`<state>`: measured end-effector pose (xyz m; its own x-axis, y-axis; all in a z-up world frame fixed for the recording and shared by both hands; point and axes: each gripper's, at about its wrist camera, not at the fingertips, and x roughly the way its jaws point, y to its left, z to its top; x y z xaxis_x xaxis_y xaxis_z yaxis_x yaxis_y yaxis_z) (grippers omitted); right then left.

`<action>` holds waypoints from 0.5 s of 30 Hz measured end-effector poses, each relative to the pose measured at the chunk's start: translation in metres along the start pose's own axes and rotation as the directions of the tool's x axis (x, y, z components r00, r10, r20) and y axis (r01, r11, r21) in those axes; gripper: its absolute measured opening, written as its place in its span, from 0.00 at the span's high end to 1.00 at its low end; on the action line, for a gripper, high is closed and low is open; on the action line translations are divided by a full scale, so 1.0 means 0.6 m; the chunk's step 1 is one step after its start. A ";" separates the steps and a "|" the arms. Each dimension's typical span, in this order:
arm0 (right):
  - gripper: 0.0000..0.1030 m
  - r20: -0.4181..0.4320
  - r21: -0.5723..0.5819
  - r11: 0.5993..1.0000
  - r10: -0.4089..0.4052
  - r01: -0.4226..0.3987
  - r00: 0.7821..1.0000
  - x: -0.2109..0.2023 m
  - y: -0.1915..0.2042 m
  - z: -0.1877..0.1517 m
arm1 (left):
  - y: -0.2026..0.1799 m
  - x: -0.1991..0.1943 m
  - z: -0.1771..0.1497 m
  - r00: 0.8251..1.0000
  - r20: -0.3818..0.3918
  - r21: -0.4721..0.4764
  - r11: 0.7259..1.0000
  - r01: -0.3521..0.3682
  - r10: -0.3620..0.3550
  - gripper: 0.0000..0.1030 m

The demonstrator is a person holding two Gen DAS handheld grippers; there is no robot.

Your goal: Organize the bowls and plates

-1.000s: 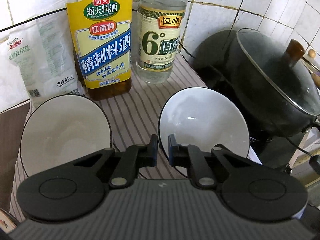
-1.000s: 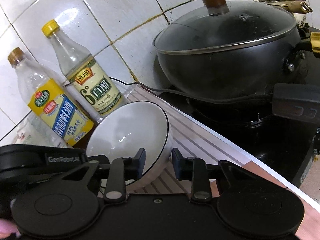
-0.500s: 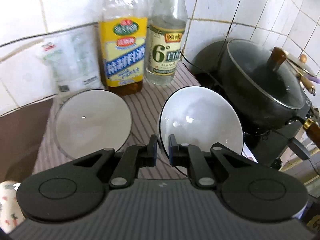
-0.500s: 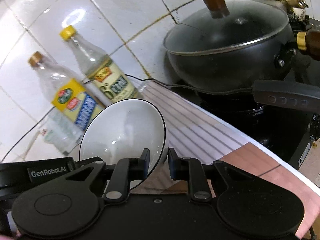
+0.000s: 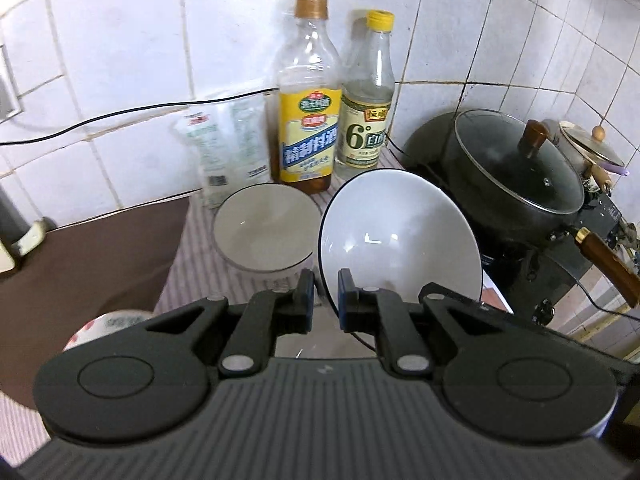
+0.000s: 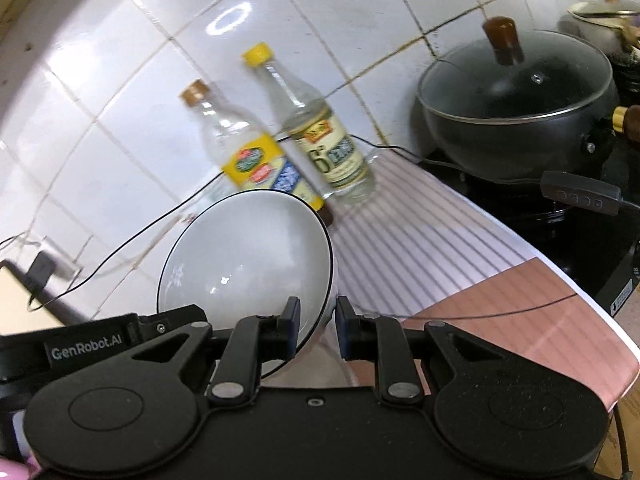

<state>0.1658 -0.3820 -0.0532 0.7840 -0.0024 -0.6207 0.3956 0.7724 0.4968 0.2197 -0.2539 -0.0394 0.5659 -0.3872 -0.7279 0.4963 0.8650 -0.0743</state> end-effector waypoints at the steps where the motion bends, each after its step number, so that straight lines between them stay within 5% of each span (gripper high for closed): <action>1: 0.78 -0.004 -0.013 1.000 0.005 -0.005 1.000 -0.006 0.005 -0.003 | 0.002 -0.007 -0.005 1.000 0.001 -0.002 1.000 -0.004 0.004 0.90; 15: 0.79 -0.097 -0.137 0.990 0.025 -0.039 0.995 -0.029 0.026 -0.052 | 0.052 -0.026 -0.095 0.996 -0.085 -0.129 0.992 -0.014 0.003 0.90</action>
<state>0.1435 -0.3502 -0.0537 0.7437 0.0790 -0.6638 0.2955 0.8518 0.4325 0.1889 -0.2026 -0.0691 0.5097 -0.3559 -0.7833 0.3991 0.9043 -0.1513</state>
